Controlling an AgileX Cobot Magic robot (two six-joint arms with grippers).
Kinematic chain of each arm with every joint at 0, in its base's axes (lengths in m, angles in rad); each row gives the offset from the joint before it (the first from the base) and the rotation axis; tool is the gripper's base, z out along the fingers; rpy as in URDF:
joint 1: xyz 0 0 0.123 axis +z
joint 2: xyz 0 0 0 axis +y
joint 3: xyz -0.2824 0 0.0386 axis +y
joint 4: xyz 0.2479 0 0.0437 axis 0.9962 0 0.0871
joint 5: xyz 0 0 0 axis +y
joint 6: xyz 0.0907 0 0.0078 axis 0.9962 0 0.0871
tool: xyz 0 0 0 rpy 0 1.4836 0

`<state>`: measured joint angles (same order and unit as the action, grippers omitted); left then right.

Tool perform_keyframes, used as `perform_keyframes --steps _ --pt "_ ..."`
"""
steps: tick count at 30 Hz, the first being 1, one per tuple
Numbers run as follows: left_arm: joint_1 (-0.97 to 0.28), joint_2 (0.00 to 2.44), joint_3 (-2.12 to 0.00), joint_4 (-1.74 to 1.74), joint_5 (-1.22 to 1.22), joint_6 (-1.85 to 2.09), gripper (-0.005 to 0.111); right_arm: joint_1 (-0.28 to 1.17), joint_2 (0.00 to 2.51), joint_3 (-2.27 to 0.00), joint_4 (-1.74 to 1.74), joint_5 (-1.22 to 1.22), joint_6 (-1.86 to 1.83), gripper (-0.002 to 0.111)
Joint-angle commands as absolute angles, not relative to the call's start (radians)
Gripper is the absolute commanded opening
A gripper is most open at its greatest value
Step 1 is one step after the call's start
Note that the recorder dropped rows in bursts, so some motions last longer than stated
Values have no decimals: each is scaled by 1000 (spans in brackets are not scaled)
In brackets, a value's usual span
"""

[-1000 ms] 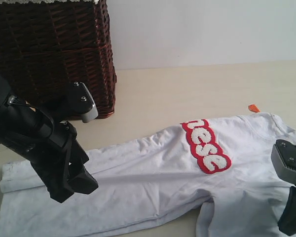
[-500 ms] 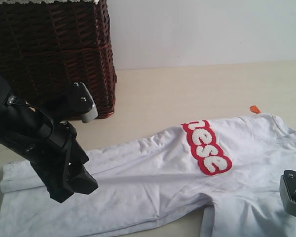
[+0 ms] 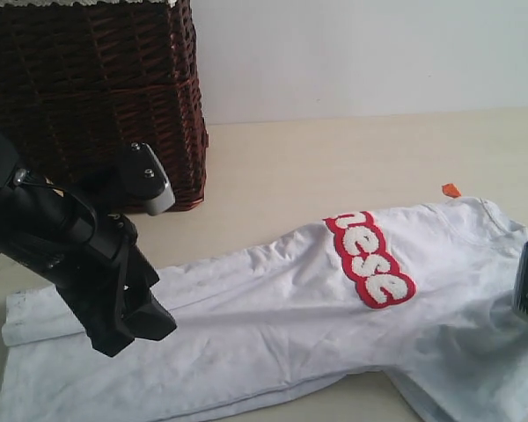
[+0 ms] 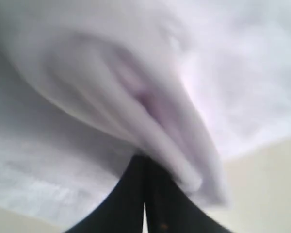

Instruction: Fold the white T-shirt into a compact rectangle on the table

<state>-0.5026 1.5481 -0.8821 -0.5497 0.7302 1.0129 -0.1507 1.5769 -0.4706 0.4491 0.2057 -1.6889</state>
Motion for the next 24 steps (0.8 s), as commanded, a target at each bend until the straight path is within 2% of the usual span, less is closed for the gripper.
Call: perform_keyframes --steps 1,2,4,5,9,24 --pt "-508 1541 -883 -559 721 1014 44 -114 1560 -601 484 481 -1716 0" --pt "-508 1541 -883 -559 721 1014 36 -89 1561 -630 514 559 -1716 0" --pt "-508 1541 -883 -535 732 1014 8 -39 1558 -681 594 639 -1716 0" --pt "-508 1541 -883 -521 742 1027 1 -12 1554 -703 631 632 -1716 0" --pt "-508 1541 -883 -486 763 1034 1 47 1539 -753 682 553 -1716 0" --pt "-508 1541 -883 -486 766 1011 1 47 1533 -758 682 525 -1716 0"
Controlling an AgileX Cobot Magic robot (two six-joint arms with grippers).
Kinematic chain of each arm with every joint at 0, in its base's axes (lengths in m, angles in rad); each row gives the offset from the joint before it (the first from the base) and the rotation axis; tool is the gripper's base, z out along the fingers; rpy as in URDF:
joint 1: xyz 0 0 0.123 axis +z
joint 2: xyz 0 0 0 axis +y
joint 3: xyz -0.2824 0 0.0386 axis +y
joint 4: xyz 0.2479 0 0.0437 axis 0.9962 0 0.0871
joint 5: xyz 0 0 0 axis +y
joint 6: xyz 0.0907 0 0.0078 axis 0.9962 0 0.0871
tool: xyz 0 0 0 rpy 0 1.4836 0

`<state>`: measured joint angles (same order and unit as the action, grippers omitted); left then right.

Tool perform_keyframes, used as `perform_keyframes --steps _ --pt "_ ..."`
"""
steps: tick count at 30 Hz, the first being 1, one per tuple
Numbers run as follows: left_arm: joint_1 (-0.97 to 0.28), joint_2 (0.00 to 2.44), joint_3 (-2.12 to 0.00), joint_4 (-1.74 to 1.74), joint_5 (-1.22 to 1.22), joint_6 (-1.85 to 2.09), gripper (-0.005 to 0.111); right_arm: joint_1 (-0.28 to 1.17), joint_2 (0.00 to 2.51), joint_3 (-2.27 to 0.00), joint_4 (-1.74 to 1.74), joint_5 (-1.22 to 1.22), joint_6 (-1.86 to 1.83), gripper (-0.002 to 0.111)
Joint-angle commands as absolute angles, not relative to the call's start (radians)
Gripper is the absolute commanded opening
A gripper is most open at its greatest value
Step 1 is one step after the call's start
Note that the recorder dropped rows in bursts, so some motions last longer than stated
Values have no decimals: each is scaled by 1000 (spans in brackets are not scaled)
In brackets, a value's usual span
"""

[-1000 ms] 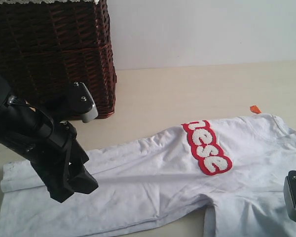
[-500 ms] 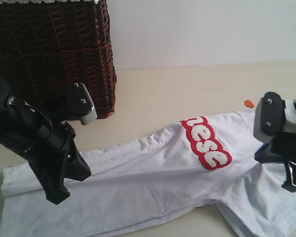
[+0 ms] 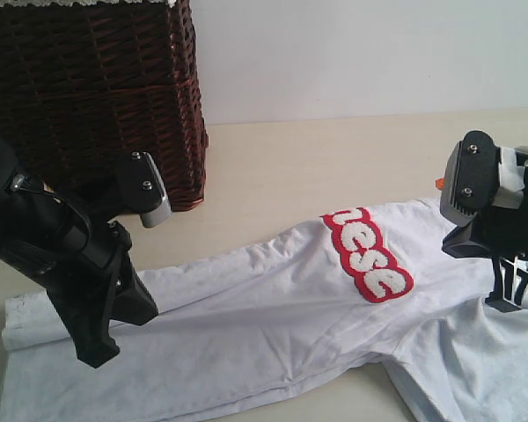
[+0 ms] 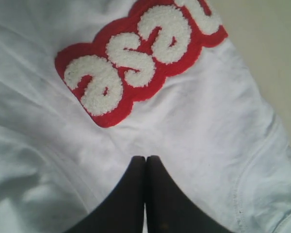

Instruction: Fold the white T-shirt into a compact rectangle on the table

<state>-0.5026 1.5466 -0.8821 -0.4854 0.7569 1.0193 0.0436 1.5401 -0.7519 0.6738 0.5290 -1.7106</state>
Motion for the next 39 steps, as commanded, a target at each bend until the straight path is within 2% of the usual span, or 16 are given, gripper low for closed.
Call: perform_keyframes --steps 1,28,31,34,36,39 --pt "-508 1541 -883 -484 768 1011 1 47 1533 -758 682 525 -1716 0" --pt "-508 1543 -883 -475 775 1015 1 47 1535 -758 739 531 -1716 0" --pt "-508 1543 -883 -475 777 1015 1 47 1535 -758 757 545 -1613 0" --pt "-508 1543 -883 -475 789 1015 1 47 1537 -758 751 601 -1451 0" --pt "-508 1543 -883 -467 811 1015 1 47 1535 -768 633 804 -1408 0" --pt "-508 1543 -883 -467 813 1015 1 65 1535 -775 419 898 -1183 0"
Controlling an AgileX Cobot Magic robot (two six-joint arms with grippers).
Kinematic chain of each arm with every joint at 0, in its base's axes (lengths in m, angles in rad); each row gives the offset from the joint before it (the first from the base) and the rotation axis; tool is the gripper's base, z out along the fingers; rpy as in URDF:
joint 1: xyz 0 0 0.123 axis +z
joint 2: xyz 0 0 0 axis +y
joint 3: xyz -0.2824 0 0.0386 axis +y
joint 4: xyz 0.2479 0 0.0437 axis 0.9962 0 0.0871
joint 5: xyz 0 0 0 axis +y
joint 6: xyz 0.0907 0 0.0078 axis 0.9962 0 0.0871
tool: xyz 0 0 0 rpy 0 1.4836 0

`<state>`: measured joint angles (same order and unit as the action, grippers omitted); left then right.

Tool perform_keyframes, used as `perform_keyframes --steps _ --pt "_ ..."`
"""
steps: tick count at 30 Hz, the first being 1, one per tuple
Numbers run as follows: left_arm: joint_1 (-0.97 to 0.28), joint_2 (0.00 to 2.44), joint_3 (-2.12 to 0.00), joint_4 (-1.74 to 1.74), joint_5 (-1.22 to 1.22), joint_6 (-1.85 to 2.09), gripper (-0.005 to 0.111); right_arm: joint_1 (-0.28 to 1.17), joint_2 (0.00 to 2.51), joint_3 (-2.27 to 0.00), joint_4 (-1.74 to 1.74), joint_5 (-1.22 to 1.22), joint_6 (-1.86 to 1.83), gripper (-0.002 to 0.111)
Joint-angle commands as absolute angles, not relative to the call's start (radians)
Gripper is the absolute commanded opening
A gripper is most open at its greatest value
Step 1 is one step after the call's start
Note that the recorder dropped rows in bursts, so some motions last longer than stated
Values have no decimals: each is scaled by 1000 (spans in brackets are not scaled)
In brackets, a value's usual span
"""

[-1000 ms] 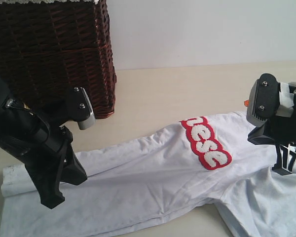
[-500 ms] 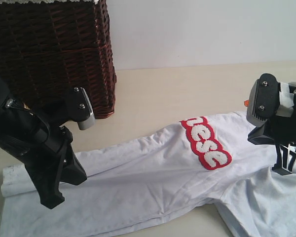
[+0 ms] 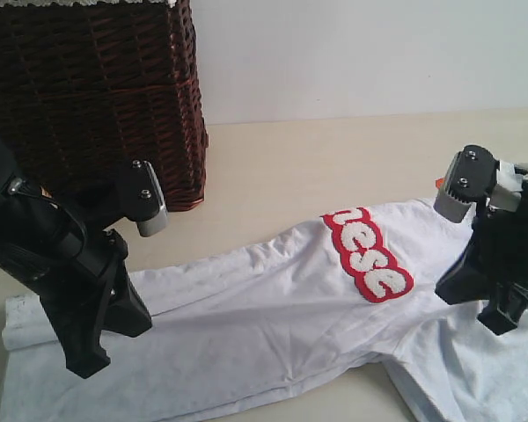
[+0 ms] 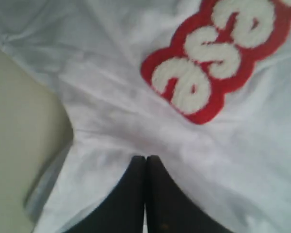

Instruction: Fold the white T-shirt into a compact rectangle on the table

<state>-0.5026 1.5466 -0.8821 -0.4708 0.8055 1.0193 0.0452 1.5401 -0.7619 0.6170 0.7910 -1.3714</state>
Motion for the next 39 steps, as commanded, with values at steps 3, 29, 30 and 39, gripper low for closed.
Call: perform_keyframes --steps 3,29,30,39 --pt "-508 1543 -883 -467 813 1015 1 230 1535 -772 254 1042 -1072 0" --pt "-508 1543 -883 -483 819 1015 1 546 1729 -527 -119 467 -441 -1" --pt "-508 1543 -883 -483 819 1015 1 546 1742 -533 -134 512 -441 0" --pt "-508 1543 -883 -490 826 1015 1 546 1684 -627 -43 1134 -556 0"
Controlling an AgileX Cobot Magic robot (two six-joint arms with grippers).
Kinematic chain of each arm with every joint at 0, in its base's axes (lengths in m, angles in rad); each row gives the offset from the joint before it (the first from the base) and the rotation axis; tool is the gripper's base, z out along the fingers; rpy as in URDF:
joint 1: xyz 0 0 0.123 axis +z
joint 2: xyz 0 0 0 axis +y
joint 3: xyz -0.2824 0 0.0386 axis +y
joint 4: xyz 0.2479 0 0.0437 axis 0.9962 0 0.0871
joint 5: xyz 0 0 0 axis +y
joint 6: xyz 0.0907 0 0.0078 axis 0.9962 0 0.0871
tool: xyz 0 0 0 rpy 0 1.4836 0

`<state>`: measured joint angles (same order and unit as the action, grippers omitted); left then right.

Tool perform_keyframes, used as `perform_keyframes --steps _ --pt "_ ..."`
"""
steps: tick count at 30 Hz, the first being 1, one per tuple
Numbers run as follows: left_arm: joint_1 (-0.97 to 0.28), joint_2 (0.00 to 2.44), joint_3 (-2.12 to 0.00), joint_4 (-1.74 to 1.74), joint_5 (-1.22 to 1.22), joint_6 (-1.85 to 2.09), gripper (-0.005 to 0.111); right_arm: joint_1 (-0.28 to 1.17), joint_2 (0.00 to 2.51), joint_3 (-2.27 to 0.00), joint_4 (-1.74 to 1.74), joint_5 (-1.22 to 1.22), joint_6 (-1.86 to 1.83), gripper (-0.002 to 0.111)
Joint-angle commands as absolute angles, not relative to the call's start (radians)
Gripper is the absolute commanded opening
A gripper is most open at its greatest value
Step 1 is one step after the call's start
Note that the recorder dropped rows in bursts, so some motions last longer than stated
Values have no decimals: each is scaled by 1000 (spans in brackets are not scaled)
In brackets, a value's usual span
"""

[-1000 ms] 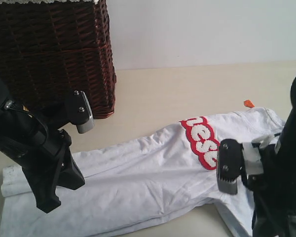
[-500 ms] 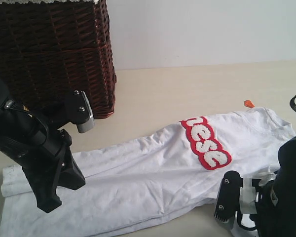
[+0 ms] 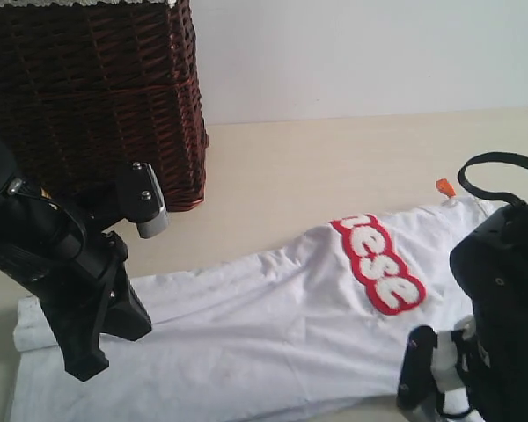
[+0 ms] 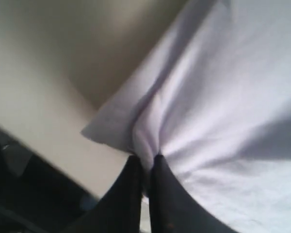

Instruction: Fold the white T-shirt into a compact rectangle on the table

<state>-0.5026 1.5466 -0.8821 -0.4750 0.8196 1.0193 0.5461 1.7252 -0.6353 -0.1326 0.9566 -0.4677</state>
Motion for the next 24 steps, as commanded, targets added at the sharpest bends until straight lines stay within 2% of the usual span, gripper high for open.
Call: perform_keyframes --steps 1,7,15,24 --pt "-508 1543 -883 -490 826 1015 1 546 1669 -627 -35 1154 -560 0" --pt "-508 1543 -883 -494 826 1015 1 546 1577 -675 -116 1170 -555 0" --pt "-508 1543 -883 -494 818 1018 1 546 1551 -824 -402 1152 -571 0" --pt "-508 1543 -883 -494 797 1018 1 546 1557 -865 -591 689 -751 0"
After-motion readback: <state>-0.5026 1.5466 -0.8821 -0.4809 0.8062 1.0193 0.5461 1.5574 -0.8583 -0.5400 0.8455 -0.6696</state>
